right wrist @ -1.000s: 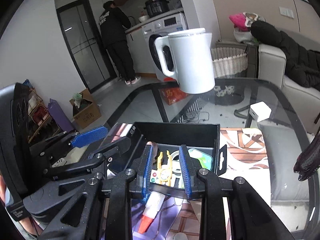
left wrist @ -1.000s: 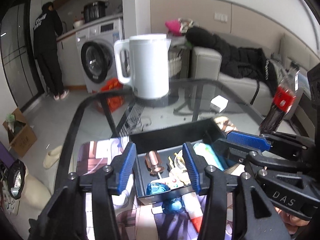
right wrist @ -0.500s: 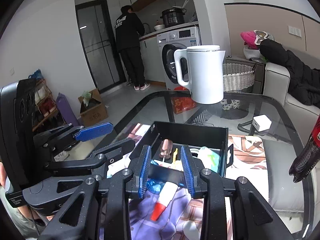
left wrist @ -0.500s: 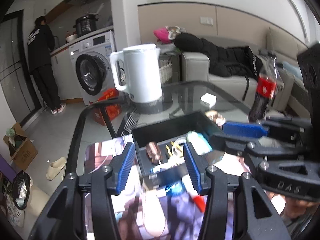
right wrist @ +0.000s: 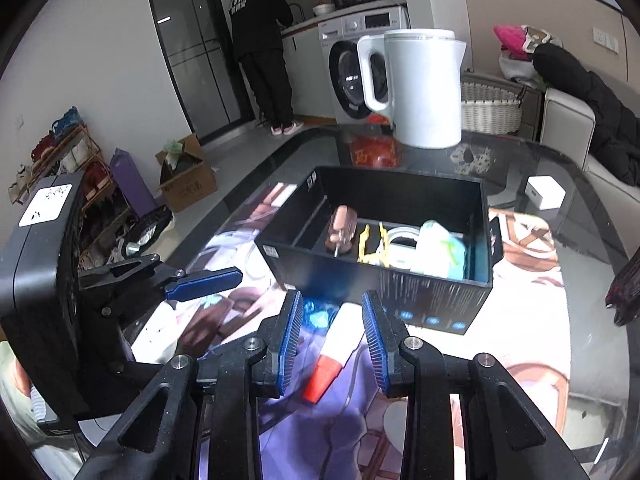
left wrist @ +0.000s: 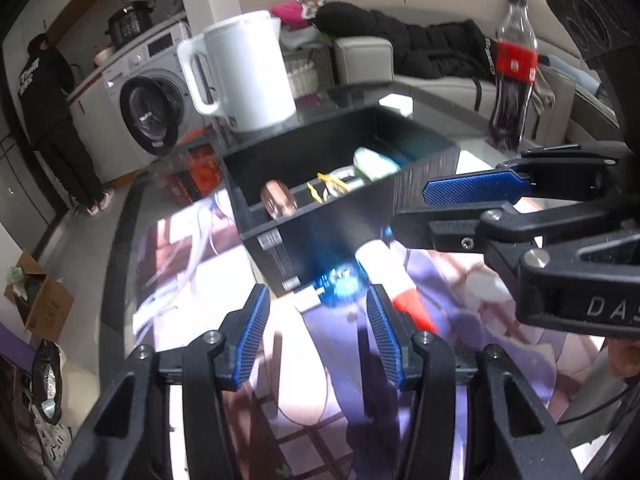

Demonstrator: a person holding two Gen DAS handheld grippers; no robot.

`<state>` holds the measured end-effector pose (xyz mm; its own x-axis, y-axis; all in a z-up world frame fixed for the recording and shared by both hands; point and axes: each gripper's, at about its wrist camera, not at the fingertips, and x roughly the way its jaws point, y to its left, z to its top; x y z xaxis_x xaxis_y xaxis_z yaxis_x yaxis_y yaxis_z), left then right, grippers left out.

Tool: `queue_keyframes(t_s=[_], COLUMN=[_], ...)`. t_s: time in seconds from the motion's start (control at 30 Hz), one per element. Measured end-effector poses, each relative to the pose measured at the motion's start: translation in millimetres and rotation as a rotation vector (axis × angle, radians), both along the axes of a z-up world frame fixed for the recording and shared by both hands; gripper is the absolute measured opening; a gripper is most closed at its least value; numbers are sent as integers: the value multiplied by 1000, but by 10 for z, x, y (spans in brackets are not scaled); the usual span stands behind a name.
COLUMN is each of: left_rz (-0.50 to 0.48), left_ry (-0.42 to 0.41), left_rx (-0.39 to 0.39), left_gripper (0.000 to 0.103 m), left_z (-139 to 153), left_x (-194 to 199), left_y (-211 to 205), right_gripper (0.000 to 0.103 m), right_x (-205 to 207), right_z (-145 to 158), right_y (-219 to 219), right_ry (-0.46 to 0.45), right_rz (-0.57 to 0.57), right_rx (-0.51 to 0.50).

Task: Organize rigid objects
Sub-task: 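Grasp the red-capped white tube with the right tool while the left tool reaches the small blue bottle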

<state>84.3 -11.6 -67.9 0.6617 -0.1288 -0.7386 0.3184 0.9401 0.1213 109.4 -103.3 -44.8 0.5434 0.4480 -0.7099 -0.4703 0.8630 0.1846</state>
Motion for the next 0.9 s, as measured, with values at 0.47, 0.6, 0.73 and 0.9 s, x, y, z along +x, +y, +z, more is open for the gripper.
queue_keyframes(t_s=[0.47,0.6,0.73,0.9], left_rz=[-14,-17,-34,-45], left_ry=[102,107,111,106], left_rx=[7,0,7,12], left_gripper=[50,50,50,51], left_z=[-265,-261,-281,-281], left_x=[116,183,241,317], left_y=[-20,-39,-109,-177], right_gripper=[33,33,33,33], right_x=[217,213,201,197], right_z=[-579,-595,-610,-616], right_y=[49,-70,-199,-291], right_ry=[143,141,143,150], right_rz=[25,4,-7,-15], right_rx=[-82,-89,-85,-77])
